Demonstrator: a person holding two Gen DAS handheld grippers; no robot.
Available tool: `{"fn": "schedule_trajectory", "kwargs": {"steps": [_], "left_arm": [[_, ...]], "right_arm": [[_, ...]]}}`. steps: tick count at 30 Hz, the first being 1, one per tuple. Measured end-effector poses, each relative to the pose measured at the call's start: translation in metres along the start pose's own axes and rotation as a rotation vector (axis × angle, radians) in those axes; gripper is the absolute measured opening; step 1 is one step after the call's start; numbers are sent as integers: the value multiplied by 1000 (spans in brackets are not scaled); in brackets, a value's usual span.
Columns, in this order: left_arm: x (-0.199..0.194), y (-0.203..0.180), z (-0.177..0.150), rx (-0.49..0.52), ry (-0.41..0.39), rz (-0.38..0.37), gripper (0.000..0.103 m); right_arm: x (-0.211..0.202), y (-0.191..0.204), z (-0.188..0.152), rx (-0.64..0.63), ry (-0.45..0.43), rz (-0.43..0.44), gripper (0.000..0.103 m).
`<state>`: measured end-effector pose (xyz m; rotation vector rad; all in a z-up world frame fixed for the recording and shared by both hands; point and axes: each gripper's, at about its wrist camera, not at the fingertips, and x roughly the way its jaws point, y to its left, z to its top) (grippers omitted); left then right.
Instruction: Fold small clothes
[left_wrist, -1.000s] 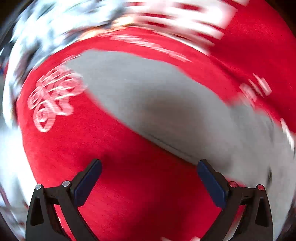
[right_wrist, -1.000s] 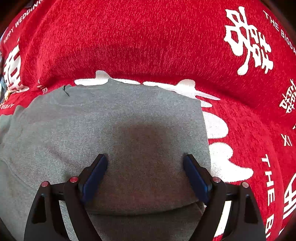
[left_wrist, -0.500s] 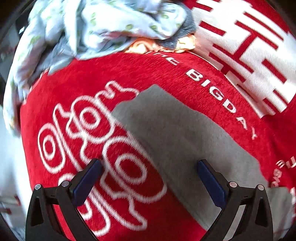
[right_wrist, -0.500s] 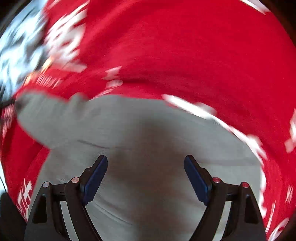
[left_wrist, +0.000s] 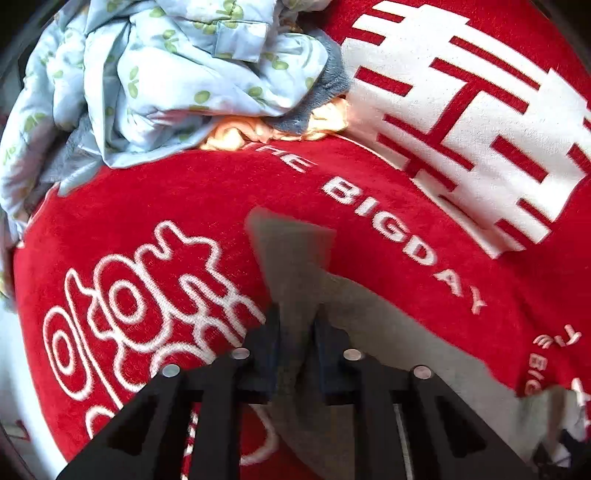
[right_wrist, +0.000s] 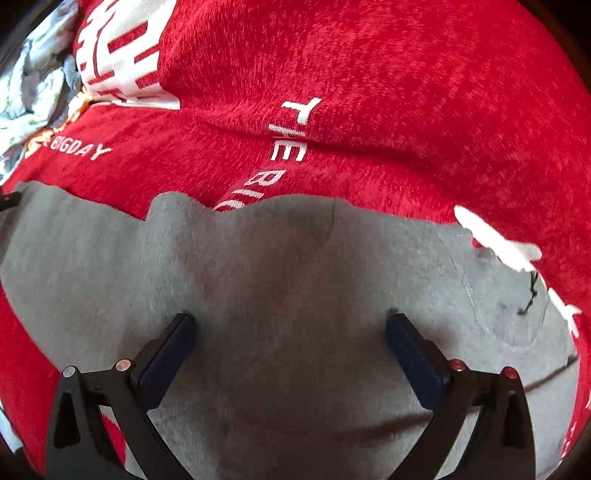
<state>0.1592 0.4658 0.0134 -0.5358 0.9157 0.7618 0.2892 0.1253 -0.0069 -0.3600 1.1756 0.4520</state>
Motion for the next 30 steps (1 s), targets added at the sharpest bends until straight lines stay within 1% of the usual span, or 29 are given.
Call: {"fn": "schedule_trajectory", "kwargs": {"steps": [2, 5, 6, 7, 8, 11, 12, 13, 14, 15, 16, 18, 19, 22, 24, 25, 27, 29, 30], "left_arm": [[-7, 2, -1, -28, -5, -31, 15], [-28, 4, -2, -33, -51, -76, 14], [-36, 3, -3, -26, -69, -87, 14], [-43, 2, -4, -21, -82, -95, 14], [-50, 1, -5, -15, -92, -101, 14], [-73, -2, -7, -3, -111, -133, 14], [-79, -2, -9, 0, -116, -139, 14], [-87, -3, -9, 5, -124, -149, 14], [-94, -5, -10, 11, -130, -157, 14], [-100, -7, -11, 21, -135, -163, 14], [-106, -13, -12, 38, -138, -171, 14], [-116, -26, -18, 67, -146, -184, 13], [-121, -35, -21, 87, -143, -193, 13], [-139, -69, -35, 135, -126, -242, 13], [-153, -94, -45, 172, -121, -271, 13], [-162, -110, -51, 199, -121, -284, 13], [-177, -138, -62, 244, -117, -309, 12], [-197, -176, -79, 302, -117, -343, 12], [-205, -195, -88, 328, -117, -358, 10]], "right_arm": [[-2, -2, 8, 24, 24, -13, 102], [-24, -14, 7, 101, -52, -34, 102], [-29, -18, 6, 119, -71, -43, 102], [-29, -20, 6, 131, -71, -59, 102], [-26, -20, 7, 132, -60, -67, 102], [5, -11, 10, 101, 66, -54, 102], [6, -5, 11, 93, 25, -73, 103], [8, -1, 15, 72, 18, -89, 103], [10, 2, 20, 52, 32, -92, 103], [6, 2, 26, 57, 36, -99, 100], [-2, -1, 28, 70, 15, -102, 98], [-32, -13, 24, 98, -70, -56, 97], [-46, -21, 18, 107, -99, -49, 97], [-87, -60, -15, 142, -157, -76, 97], [-112, -96, -51, 175, -181, -96, 97], [-116, -108, -61, 183, -186, -109, 97], [-132, -142, -94, 211, -195, -161, 97], [-144, -170, -122, 250, -194, -185, 97], [-150, -188, -140, 285, -191, -187, 97]]}}
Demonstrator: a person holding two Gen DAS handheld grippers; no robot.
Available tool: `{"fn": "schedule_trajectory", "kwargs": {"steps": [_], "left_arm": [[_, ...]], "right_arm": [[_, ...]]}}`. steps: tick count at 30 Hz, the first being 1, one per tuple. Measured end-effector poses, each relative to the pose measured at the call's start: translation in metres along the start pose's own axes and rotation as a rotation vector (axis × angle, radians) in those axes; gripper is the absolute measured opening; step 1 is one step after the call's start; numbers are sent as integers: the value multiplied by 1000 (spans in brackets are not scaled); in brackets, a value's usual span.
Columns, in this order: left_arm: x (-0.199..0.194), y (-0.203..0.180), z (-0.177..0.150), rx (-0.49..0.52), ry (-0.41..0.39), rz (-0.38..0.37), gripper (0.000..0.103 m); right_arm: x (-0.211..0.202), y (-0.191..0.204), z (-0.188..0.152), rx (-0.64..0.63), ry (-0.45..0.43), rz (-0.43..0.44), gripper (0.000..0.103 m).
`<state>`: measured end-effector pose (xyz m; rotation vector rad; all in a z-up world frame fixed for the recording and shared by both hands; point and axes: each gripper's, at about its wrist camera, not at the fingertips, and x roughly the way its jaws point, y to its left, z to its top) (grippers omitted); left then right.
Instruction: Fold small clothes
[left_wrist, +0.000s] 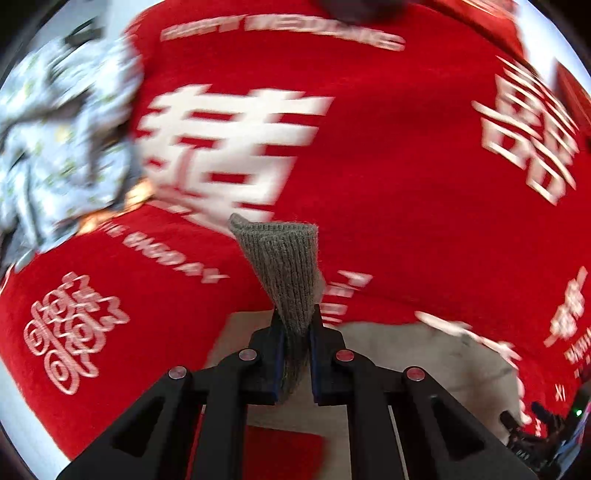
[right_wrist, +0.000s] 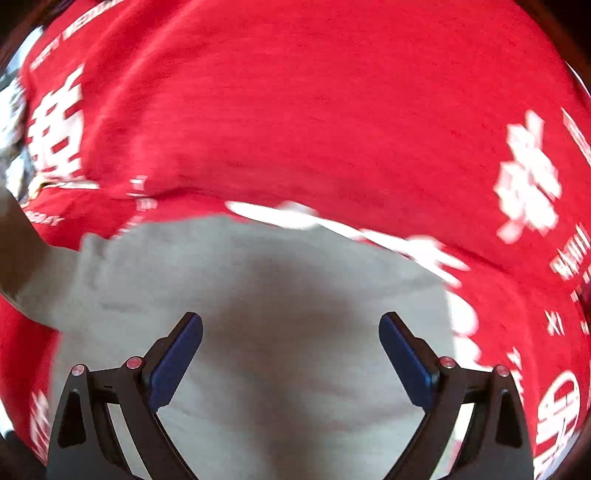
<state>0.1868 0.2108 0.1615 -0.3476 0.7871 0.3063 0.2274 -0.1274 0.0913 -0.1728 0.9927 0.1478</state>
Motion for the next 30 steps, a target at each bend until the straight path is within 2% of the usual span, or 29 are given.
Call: {"fn": "schedule_trajectory", "kwargs": {"steps": [5, 10, 13, 17, 20, 22, 23, 24, 25, 27, 30], "left_arm": [[5, -140, -34, 153, 60, -102, 10], [35, -271, -107, 306, 168, -166, 10], [59, -317, -145, 361, 230, -193, 10], [85, -347, -184, 384, 320, -203, 10], [85, -359, -190, 400, 344, -214, 10], [76, -357, -184, 419, 338, -244, 12], [73, -351, -178, 415, 347, -265, 34], [71, -344, -170, 404, 374, -297, 72], [65, -332, -160, 378, 378, -322, 84], [53, -307, -144, 327, 314, -341, 88], [48, -270, -120, 262, 350, -401, 88]], "right_arm": [[-20, -68, -34, 118, 2, 17, 97], [-20, -108, -60, 188, -3, 39, 97], [-18, -132, -76, 224, 2, 40, 97], [-13, -165, -97, 287, 18, 24, 97], [-14, -185, -108, 340, 12, 36, 97], [-16, -195, -111, 384, -5, 84, 97], [-18, -198, -111, 400, -19, 112, 97], [-20, -199, -109, 413, -35, 140, 97], [-20, -197, -106, 418, -44, 162, 97], [-19, -189, -97, 411, -54, 210, 97], [-18, -168, -81, 356, -74, 226, 97]]}}
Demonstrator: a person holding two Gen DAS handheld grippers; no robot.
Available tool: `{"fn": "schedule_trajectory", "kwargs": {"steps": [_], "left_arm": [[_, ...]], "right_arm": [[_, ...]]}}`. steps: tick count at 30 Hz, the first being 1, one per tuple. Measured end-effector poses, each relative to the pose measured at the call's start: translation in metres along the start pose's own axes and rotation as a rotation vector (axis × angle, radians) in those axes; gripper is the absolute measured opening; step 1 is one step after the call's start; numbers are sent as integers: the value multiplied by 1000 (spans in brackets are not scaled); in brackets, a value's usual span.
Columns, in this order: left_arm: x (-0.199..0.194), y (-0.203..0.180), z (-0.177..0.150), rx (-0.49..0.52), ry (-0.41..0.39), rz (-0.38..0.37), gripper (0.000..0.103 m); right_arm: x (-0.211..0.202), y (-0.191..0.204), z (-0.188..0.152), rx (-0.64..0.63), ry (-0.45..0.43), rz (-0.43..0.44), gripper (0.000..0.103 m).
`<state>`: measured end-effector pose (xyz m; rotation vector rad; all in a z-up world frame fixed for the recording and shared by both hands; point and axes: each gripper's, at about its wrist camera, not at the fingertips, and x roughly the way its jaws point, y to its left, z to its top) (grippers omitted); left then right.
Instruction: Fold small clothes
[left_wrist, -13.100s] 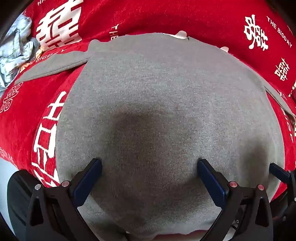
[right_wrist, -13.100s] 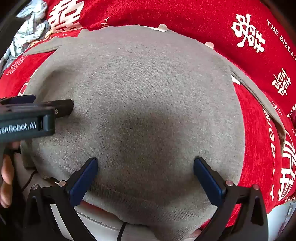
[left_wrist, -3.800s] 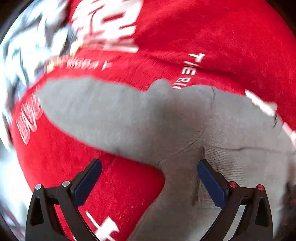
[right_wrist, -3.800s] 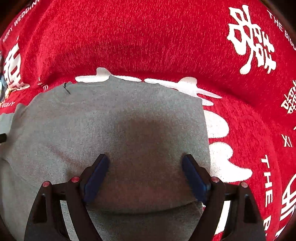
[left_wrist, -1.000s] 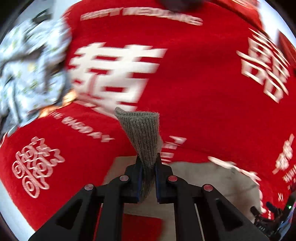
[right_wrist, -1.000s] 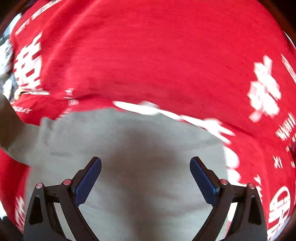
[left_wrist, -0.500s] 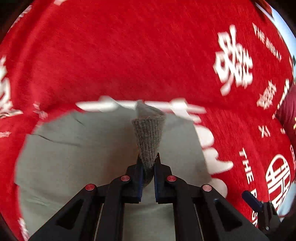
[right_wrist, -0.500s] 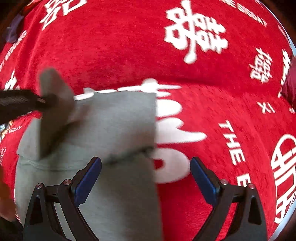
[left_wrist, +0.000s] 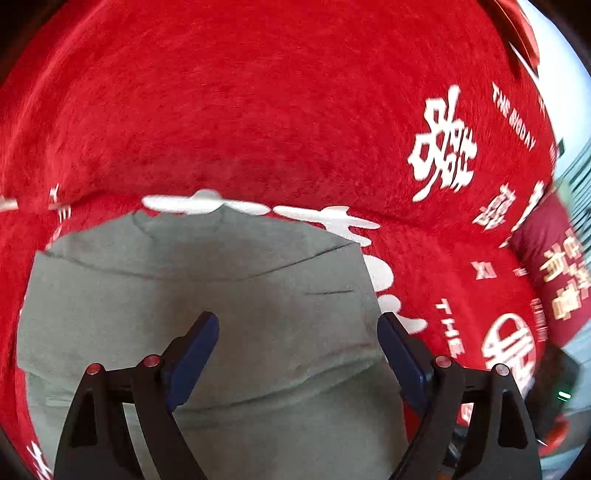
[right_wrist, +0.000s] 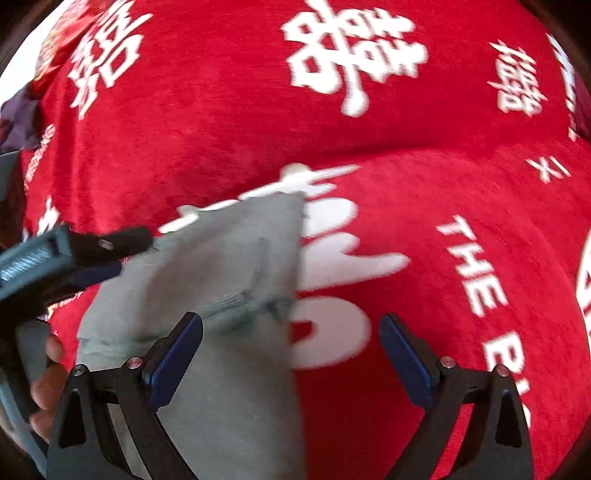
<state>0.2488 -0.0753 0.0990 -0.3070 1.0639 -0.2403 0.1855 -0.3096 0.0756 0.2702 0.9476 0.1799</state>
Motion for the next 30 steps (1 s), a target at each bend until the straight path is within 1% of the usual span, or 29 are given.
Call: {"fn": "schedule_trajectory", "kwargs": {"steps": [1, 2, 3, 4, 6, 7, 8, 9, 10, 11, 12, 13, 14, 15, 16, 17, 18, 21, 23, 24, 26, 27, 28, 29, 30], "left_arm": [[-9, 15, 1, -24, -12, 0, 88], [-15, 31, 2, -40, -37, 31, 88], [-21, 45, 0, -48, -56, 83, 88], [-23, 63, -1, -58, -63, 155, 88], [-24, 104, -5, -114, -51, 290, 88], [-24, 120, -8, -143, -39, 326, 88], [-23, 142, -12, -193, -21, 371, 88], [-22, 157, -15, -228, -14, 395, 88], [-22, 178, -20, -287, -6, 425, 88], [-21, 193, -25, -330, 1, 433, 88], [-21, 201, -31, -354, 2, 429, 88], [-17, 214, -37, -396, 21, 416, 88], [-15, 221, -42, -417, 37, 407, 88], [-12, 225, -47, -427, 50, 402, 88], [-10, 227, -51, -430, 53, 391, 88], [-10, 225, -51, -425, 40, 386, 88], [-13, 222, -51, -418, 27, 384, 88], [-27, 212, -50, -392, -42, 348, 88], [-28, 205, -50, -365, -51, 348, 88], [-23, 205, -47, -347, -36, 360, 88], [-3, 199, -50, -283, 52, 420, 89], [-1, 195, -52, -243, 42, 442, 90], [-7, 192, -53, -224, 14, 457, 90], [-11, 191, -52, -218, 18, 456, 90], [-15, 192, -51, -224, 16, 435, 90]], "right_arm": [[4, 8, 2, -16, 2, 0, 97], [8, 17, 5, -31, 6, 12, 97], [11, 23, 7, -41, 9, 21, 97], [16, 32, 11, -58, 17, 29, 97], [27, 41, 16, -75, 31, 17, 97], [34, 43, 19, -74, 41, 3, 97], [42, 44, 23, -67, 58, -9, 97], [57, 44, 27, -50, 101, -23, 96], [65, 43, 27, -41, 131, -24, 94], [77, 44, 28, -35, 168, -21, 86], [86, 46, 28, -56, 191, -38, 79], [92, 51, 27, -96, 196, -69, 75], [96, 56, 26, -144, 199, -102, 62], [98, 61, 27, -189, 195, -142, 46], [96, 63, 28, -206, 188, -144, 39], [92, 63, 31, -207, 180, -129, 26], [87, 62, 33, -208, 169, -118, 21], [68, 62, 37, -222, 105, -96, 19], [61, 60, 38, -220, 78, -103, 19], [63, 58, 37, -212, 79, -113, 19], [78, 49, 32, -188, 124, -141, 20], [88, 43, 27, -162, 168, -143, 24], [89, 39, 25, -143, 168, -136, 27], [84, 37, 25, -134, 150, -134, 36], [79, 37, 27, -125, 159, -138, 53]]}}
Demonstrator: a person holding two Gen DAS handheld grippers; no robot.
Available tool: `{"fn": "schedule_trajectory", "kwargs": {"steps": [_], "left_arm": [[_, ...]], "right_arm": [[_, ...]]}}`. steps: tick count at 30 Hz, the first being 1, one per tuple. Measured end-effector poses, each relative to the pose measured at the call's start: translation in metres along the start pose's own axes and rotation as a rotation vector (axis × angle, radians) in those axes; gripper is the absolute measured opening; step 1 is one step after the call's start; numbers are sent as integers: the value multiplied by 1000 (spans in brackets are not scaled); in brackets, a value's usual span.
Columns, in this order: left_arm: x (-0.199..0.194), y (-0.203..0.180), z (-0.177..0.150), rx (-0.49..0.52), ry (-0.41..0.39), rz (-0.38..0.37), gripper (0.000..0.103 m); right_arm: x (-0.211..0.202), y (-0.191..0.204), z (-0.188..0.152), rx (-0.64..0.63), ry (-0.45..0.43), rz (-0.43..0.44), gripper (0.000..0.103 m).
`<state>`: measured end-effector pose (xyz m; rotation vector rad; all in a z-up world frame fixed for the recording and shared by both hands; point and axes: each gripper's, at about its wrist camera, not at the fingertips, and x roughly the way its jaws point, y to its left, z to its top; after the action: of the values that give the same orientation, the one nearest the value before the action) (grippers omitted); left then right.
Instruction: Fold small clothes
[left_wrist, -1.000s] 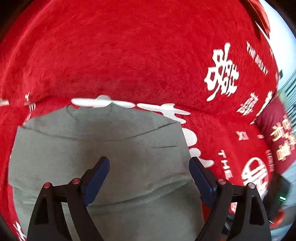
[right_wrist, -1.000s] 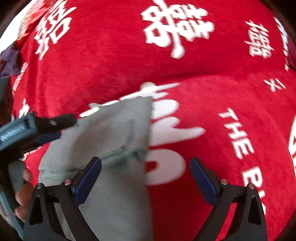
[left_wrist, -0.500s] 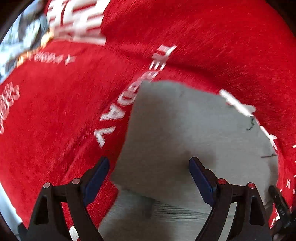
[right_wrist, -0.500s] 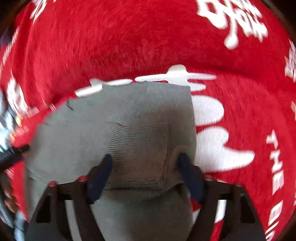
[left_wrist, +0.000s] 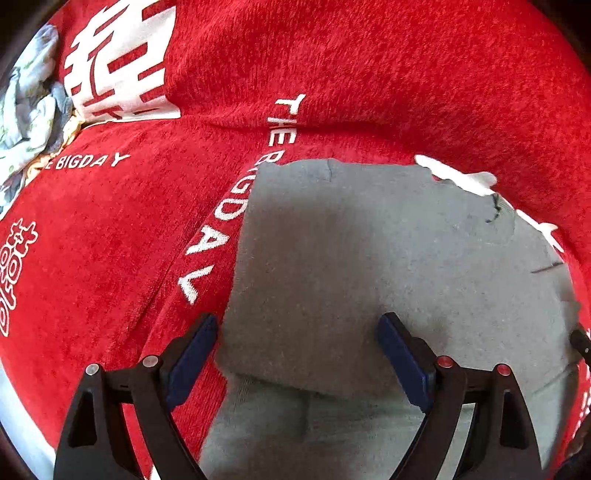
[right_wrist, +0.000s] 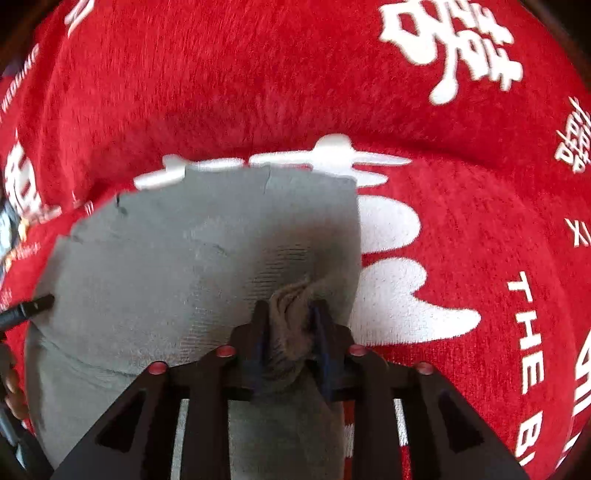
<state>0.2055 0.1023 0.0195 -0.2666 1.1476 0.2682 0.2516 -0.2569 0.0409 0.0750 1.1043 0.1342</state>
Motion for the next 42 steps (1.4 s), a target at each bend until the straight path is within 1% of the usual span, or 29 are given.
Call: {"fn": "schedule_trajectory", "kwargs": {"steps": [1, 2, 4, 5, 7, 8, 9, 10, 11, 12, 13, 14, 15, 17, 20, 21, 22, 26, 27, 28, 30, 33, 35, 36, 37, 38, 39, 40, 42], "left_arm": [[-6, 2, 0, -21, -15, -37, 90], [-10, 4, 1, -38, -34, -53, 90], [-12, -1, 4, -38, -50, -65, 90], [-8, -8, 4, -23, -35, -65, 90], [3, -24, 3, 21, -7, -43, 90], [8, -32, -1, 67, 3, -15, 90], [12, -38, -6, 116, 3, 20, 93], [10, -40, -12, 144, -29, 43, 96], [8, -38, -16, 143, -45, 65, 103], [7, -34, -18, 135, -37, 64, 103], [4, -28, -23, 121, -21, 41, 103], [-1, -23, -28, 110, -11, 32, 103], [-7, -18, -34, 103, -9, 26, 103], [-19, -11, -54, 108, 2, 21, 103], [-27, -7, -92, 149, 37, 35, 103], [-34, -4, -105, 142, 25, 23, 103], [-39, -1, -116, 133, 21, 19, 103], [-54, 6, -150, 119, 72, 2, 103], [-57, 8, -158, 121, 86, -1, 103], [-59, 9, -166, 128, 102, -2, 103], [-65, 12, -179, 137, 115, 2, 103], [-71, 15, -189, 140, 130, 15, 103], [-74, 13, -196, 191, 178, 97, 103], [-82, 9, -200, 214, 141, 100, 103], [-93, 3, -205, 245, 79, 80, 103], [-102, -7, -210, 289, 33, 52, 103], [-107, -17, -213, 331, 12, 26, 103], [-111, -35, -217, 398, -12, -17, 103], [-110, -58, -226, 493, -40, -57, 103]], "right_arm": [[-7, -1, 1, 11, -6, 3, 60], [-17, -1, 1, 22, -39, 5, 64], [-37, 7, 4, 9, -112, -26, 66], [-43, 19, 6, -20, -136, -34, 66], [-41, 41, 8, -85, -135, -23, 67], [-34, 60, 6, -146, -110, -11, 68], [-26, 75, 4, -190, -83, 6, 68], [-19, 83, 2, -212, -59, 20, 68], [-6, 91, -3, -231, -9, 36, 69], [8, 96, -10, -237, 63, 34, 69], [15, 98, -17, -240, 91, 12, 69], [7, 101, -24, -257, 33, -6, 70], [-2, 104, -32, -279, 17, -24, 71], [-11, 104, -46, -299, 47, -17, 76], [-24, 97, -83, -324, 107, -4, 76], [-38, 93, -102, -336, 74, -8, 77], [-44, 91, -112, -338, 76, -8, 79], [-76, 74, -161, -317, 86, 1, 80], [-81, 73, -175, -337, 110, -10, 81], [-88, 73, -190, -370, 109, -28, 81], [-95, 73, -208, -405, 134, -42, 81], [-101, 69, -223, -434, 186, -66, 81], [-99, 67, -228, -438, 251, -77, 81], [-102, 68, -230, -459, 250, -91, 81], [-106, 71, -231, -477, 241, -106, 82], [-113, 79, -231, -511, 196, -113, 82], [-118, 87, -231, -541, 158, -95, 82], [-123, 98, -231, -580, 115, -64, 82], [-128, 128, -232, -682, 27, 9, 82]]}}
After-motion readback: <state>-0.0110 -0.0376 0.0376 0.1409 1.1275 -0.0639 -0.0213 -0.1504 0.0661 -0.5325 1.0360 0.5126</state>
